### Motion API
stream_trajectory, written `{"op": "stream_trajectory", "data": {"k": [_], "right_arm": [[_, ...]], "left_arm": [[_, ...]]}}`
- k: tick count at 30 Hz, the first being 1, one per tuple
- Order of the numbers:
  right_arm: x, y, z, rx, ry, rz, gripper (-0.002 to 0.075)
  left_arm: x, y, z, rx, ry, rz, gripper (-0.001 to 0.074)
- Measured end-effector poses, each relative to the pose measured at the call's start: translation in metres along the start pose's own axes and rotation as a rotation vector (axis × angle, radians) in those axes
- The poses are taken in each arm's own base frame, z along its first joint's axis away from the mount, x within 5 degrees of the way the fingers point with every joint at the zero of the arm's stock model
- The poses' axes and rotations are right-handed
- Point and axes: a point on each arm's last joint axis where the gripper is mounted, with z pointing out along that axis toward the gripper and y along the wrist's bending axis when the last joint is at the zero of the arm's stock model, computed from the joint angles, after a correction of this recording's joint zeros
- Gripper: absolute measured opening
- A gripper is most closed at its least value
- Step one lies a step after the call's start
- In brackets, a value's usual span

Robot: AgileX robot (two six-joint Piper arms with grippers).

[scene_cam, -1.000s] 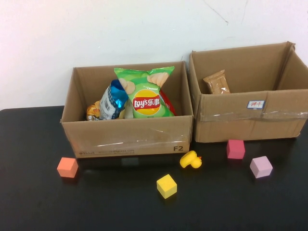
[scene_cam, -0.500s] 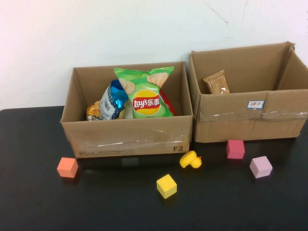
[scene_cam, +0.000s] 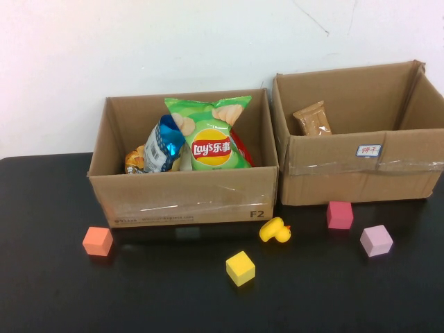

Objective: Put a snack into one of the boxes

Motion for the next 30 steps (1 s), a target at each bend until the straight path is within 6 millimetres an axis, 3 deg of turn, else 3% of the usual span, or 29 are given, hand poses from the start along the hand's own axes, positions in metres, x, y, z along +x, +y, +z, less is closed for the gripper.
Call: {"op": "stream_trajectory", "data": {"k": [9, 30], "right_arm": [[0.0000, 0.0000, 0.0000, 0.000, 0.000, 0.000, -0.0001], [0.0000, -0.0004, 0.0020, 0.008, -0.045, -0.002, -0.0001]], "left_arm": [[0.0003, -0.0027, -0.0001, 0.041, 0.002, 0.087, -0.0001], [0.0003, -0.0033, -0.0001, 0.050, 0.003, 0.091, -0.0001]]}}
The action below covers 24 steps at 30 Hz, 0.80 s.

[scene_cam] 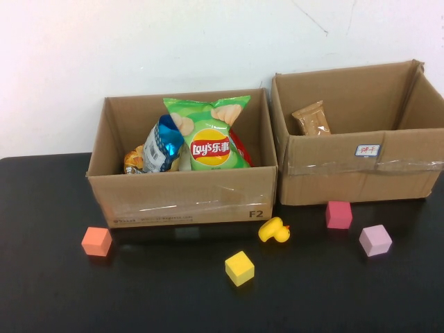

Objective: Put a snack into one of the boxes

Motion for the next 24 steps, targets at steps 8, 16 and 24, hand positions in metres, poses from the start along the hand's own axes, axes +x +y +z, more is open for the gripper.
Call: {"op": "stream_trajectory", "data": {"k": [8, 16, 24], "right_arm": [[0.023, -0.005, 0.005, 0.164, -0.433, 0.047, -0.0001], [0.082, -0.003, 0.044, 0.238, -0.285, 0.162, -0.0001], [0.082, -0.004, 0.044, 0.245, -0.283, 0.153, -0.0001]], "left_arm": [[0.000, 0.000, 0.000, 0.001, 0.000, 0.000, -0.0001], [0.000, 0.000, 0.000, 0.001, 0.000, 0.000, -0.0001], [0.000, 0.000, 0.000, 0.001, 0.000, -0.001, -0.0001]]}}
